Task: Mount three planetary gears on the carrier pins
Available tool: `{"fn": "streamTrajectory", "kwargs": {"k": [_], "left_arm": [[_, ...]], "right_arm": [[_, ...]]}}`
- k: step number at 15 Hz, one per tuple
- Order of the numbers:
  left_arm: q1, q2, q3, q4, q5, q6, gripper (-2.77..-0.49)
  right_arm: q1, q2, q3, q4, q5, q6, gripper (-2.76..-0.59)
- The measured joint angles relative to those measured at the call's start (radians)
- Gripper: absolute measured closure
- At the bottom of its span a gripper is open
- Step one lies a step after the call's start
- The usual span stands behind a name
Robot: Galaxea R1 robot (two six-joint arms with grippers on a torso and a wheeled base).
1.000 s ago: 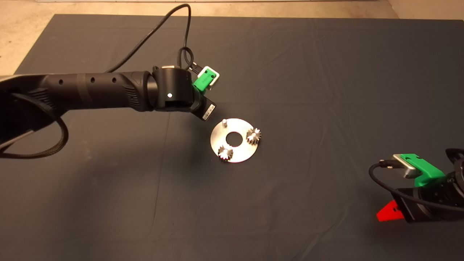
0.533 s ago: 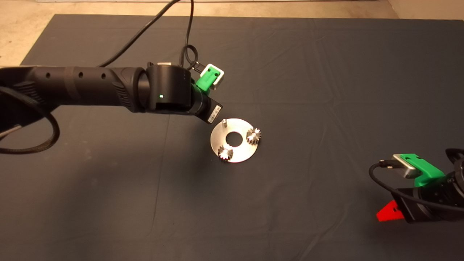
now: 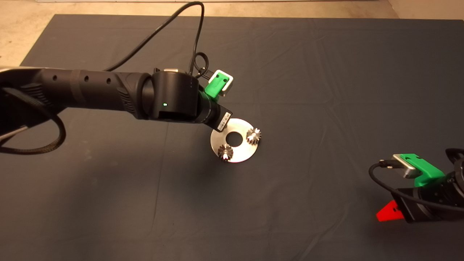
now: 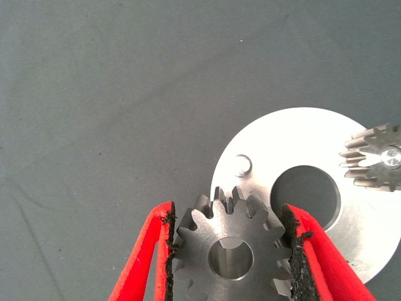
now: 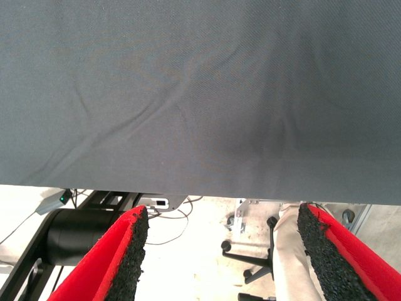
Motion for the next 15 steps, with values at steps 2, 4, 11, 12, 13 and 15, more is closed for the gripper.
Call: {"fn": "streamTrajectory", "kwargs": {"k": [2, 4, 11, 12, 13, 15], "left_arm": [[0.000, 0.002, 0.000, 0.000, -0.001, 0.000, -0.89], [0.000, 0.006, -0.005, 0.000, -0.001, 0.000, -0.89], [0.003, 0.063, -0.100, 0.002, -0.005, 0.021, -0.89], [0.006, 0.065, -0.106, 0.001, -0.005, 0.024, -0.89], [0.009, 0.066, -0.107, 0.001, -0.007, 0.024, -0.89], [0.027, 0.066, -0.108, 0.001, -0.017, 0.024, -0.89]], "right_arm": [[0.006, 0.000, 0.000, 0.000, 0.000, 0.000, -1.76], [0.006, 0.000, 0.000, 0.000, 0.000, 0.000, -1.76], [0.009, -0.001, 0.000, 0.000, 0.000, 0.000, -1.76], [0.009, -0.001, 0.000, 0.000, 0.000, 0.000, -1.76], [0.009, -0.001, 0.000, 0.000, 0.000, 0.000, -1.76], [0.011, -0.001, 0.000, 0.000, 0.000, 0.000, -1.76]]}}
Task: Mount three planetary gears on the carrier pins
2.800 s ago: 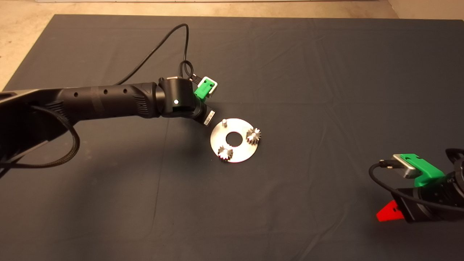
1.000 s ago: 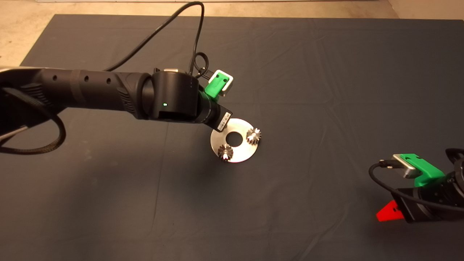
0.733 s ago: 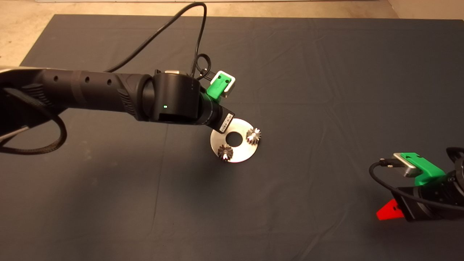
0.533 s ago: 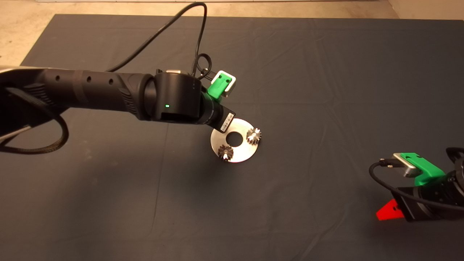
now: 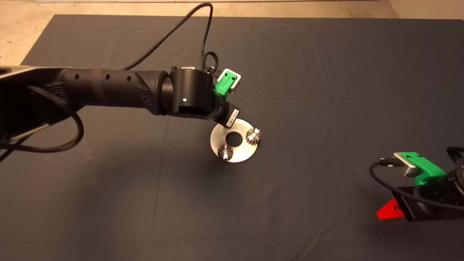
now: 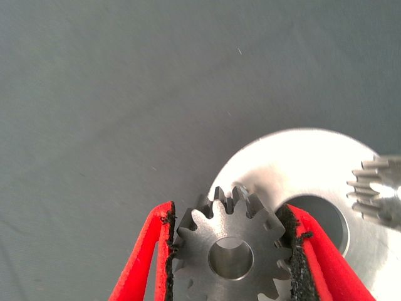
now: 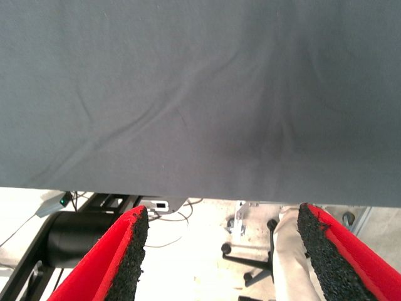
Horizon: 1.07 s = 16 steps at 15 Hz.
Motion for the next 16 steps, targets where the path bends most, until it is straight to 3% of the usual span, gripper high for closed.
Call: {"fn": "streamTrajectory", "kwargs": {"k": [3, 8, 13, 16], "left_arm": [[0.018, 0.001, 0.000, 0.000, -0.002, 0.000, -0.89], [0.018, 0.011, -0.007, 0.000, -0.009, 0.000, -0.88], [0.018, 0.027, -0.058, 0.000, -0.041, 0.000, -0.88], [0.023, 0.036, -0.062, 0.000, -0.047, 0.000, -0.88]], "right_arm": [[0.006, 0.000, 0.000, 0.000, 0.000, 0.000, -1.76], [0.008, 0.000, 0.000, 0.000, 0.000, 0.000, -1.76], [0.008, 0.000, 0.000, 0.000, 0.000, 0.000, -1.76], [0.008, 0.000, 0.000, 0.000, 0.000, 0.000, -1.76]]}}
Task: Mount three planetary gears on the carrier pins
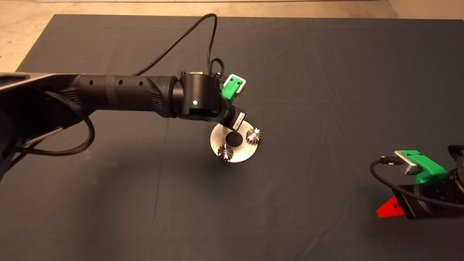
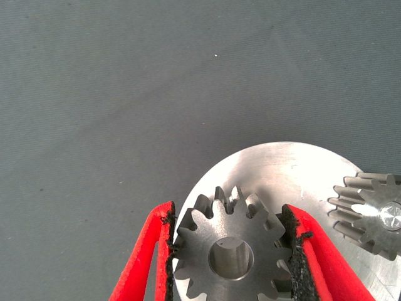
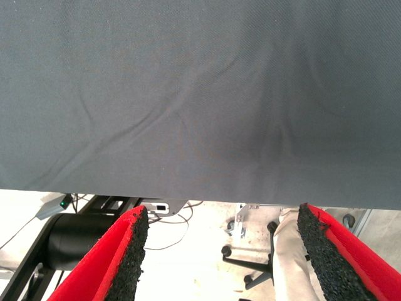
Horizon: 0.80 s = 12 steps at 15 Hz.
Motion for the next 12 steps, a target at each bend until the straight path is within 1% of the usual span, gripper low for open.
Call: {"fn": "streamTrajectory", "kwargs": {"k": [3, 7, 12], "left_arm": [[0.004, 0.000, -0.003, 0.000, 0.000, 0.000, -0.88], [0.029, 0.000, -0.003, 0.000, 0.000, 0.002, -0.88], [0.029, 0.006, -0.004, 0.000, -0.001, 0.012, -0.88]], "right_arm": [[0.000, 0.000, 0.000, 0.000, 0.000, 0.000, -1.76], [0.000, 0.000, 0.000, 0.000, 0.000, 0.000, -1.76], [0.008, 0.000, 0.000, 0.000, 0.000, 0.000, -1.76]]}}
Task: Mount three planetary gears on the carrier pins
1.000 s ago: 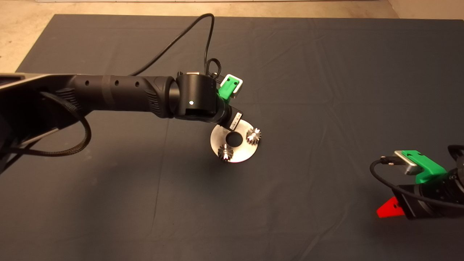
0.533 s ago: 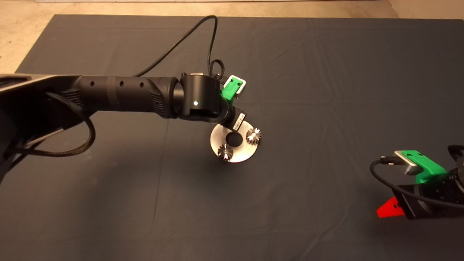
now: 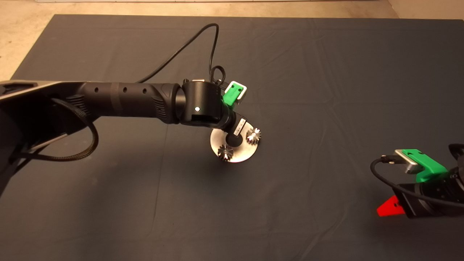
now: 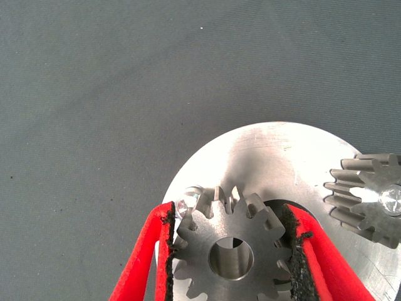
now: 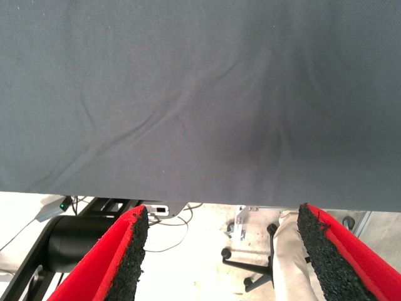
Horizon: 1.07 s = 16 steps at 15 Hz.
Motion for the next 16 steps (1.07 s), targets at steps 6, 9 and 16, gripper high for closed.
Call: {"fn": "streamTrajectory", "kwargs": {"k": [6, 9, 16], "left_arm": [[0.000, 0.000, -0.008, 0.000, 0.000, 0.042, -0.88], [-0.001, 0.000, -0.008, 0.000, 0.000, 0.044, -0.88], [-0.001, 0.000, -0.008, 0.000, 0.000, 0.044, -0.88]], "right_arm": [[0.000, 0.000, 0.000, 0.000, 0.000, 0.000, -1.76], [0.000, 0.000, 0.000, 0.000, 0.000, 0.000, -1.76], [0.000, 0.000, 0.000, 0.000, 0.000, 0.000, -1.76]]}}
